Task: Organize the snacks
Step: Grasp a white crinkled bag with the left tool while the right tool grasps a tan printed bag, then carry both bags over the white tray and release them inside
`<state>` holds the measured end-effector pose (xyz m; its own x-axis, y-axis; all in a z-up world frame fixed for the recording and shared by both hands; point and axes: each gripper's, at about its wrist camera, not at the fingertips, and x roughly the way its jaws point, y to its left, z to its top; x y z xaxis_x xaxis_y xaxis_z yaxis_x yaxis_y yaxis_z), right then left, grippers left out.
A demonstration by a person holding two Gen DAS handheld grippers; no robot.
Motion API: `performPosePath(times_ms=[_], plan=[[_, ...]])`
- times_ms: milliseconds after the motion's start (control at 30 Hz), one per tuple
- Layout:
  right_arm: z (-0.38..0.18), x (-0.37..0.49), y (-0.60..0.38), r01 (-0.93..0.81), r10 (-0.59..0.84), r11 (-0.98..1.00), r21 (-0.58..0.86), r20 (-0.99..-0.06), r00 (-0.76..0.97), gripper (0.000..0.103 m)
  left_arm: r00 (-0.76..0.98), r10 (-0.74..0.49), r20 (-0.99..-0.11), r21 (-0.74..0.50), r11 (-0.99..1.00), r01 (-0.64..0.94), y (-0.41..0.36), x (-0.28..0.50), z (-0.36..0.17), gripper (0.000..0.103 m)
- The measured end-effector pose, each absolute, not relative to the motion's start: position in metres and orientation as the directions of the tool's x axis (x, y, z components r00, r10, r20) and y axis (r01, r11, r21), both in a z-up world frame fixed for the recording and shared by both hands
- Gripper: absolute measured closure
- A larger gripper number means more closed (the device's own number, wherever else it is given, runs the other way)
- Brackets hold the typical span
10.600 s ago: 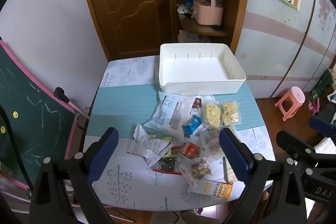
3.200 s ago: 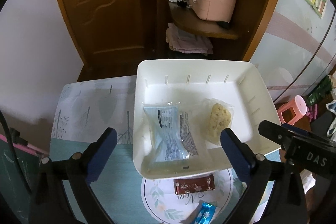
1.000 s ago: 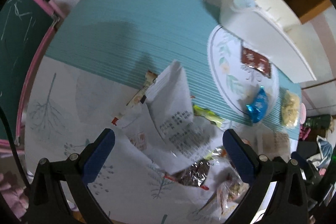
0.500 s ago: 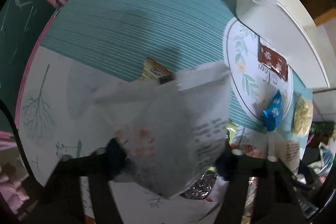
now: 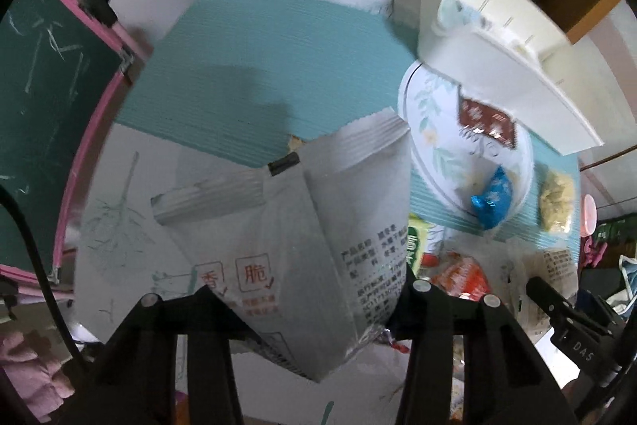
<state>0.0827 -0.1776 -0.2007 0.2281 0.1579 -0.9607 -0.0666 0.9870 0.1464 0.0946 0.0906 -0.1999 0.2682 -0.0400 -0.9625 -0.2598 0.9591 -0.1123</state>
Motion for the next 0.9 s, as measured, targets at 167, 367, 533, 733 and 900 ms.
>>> performPosePath(times_ms=[167, 367, 533, 733, 900], plan=[[-0.169, 0.068, -0.179, -0.079, 0.203, 0.979, 0.189, -0.942, 0.268, 0.028, 0.326, -0.043, -0.944, -0.123, 0.966, -0.229, 0.085, 0.085, -0.159, 0.058], [-0.122, 0.046, -0.179, -0.122, 0.257, 0.966, 0.229, -0.903, 0.344, 0.028, 0.414, -0.053, -0.909, -0.132, 0.978, -0.163, 0.064, 0.076, -0.106, 0.058], [-0.087, 0.035, -0.184, -0.151, 0.287, 0.958, 0.246, -0.866, 0.410, 0.028, 0.478, -0.078, -0.875, -0.142, 0.985, -0.099, 0.040, 0.071, -0.064, 0.057], [-0.036, 0.030, -0.201, -0.174, 0.297, 0.955, 0.242, -0.812, 0.503, 0.028, 0.566, -0.086, -0.820, -0.122, 0.992, -0.026, 0.018, 0.073, -0.011, 0.057], [0.016, 0.041, -0.214, -0.185, 0.294, 0.956, 0.229, -0.743, 0.601, 0.027, 0.638, -0.080, -0.766, -0.088, 0.996, 0.018, 0.010, 0.086, 0.033, 0.057]])
